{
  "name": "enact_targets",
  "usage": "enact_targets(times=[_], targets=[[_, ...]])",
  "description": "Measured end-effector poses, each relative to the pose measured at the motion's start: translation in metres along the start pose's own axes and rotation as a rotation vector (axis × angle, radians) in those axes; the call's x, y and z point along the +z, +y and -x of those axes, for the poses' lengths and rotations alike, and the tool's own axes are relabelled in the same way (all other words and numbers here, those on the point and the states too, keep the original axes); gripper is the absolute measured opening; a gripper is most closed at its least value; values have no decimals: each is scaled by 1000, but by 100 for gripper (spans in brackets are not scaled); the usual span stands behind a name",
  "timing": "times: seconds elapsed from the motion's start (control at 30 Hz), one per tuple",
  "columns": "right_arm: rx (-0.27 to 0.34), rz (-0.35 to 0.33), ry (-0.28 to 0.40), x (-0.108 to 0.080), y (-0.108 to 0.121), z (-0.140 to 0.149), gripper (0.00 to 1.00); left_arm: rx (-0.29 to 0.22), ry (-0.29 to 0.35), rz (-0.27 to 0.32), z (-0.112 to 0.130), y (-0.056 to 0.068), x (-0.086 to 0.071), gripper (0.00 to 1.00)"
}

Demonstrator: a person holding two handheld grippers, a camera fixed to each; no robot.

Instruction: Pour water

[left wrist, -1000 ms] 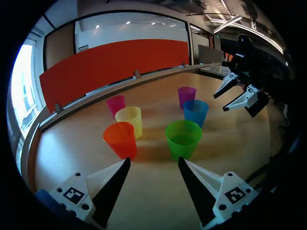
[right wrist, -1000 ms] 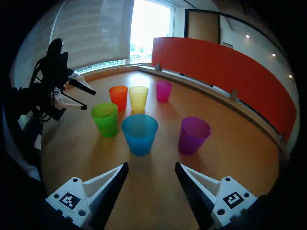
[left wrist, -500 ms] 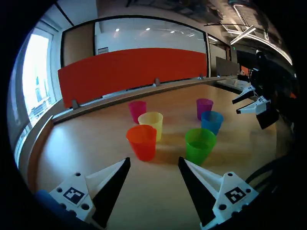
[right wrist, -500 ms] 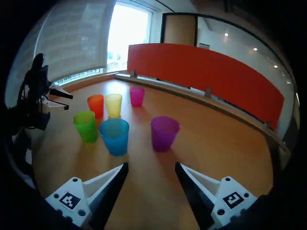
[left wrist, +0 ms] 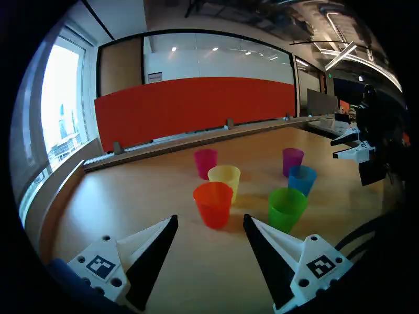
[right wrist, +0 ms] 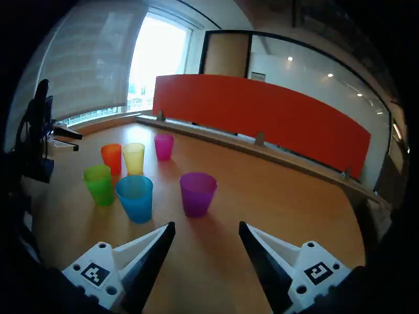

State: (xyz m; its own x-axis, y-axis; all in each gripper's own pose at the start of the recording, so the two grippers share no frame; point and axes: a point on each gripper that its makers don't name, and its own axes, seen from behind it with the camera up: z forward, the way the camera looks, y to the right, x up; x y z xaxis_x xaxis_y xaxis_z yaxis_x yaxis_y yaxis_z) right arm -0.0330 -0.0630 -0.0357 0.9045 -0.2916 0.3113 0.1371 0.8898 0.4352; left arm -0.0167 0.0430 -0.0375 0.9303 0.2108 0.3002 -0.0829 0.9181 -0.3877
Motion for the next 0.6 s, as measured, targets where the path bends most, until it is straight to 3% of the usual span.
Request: enact_targets(times=[0.37, 0.6], targets=[[42, 123, 89, -6, 27, -15, 94, -35, 77, -68, -19, -22, -8, 92], [85, 223, 173, -18, 57, -29, 94, -64, 139, -114, -33, -35, -13, 92]])
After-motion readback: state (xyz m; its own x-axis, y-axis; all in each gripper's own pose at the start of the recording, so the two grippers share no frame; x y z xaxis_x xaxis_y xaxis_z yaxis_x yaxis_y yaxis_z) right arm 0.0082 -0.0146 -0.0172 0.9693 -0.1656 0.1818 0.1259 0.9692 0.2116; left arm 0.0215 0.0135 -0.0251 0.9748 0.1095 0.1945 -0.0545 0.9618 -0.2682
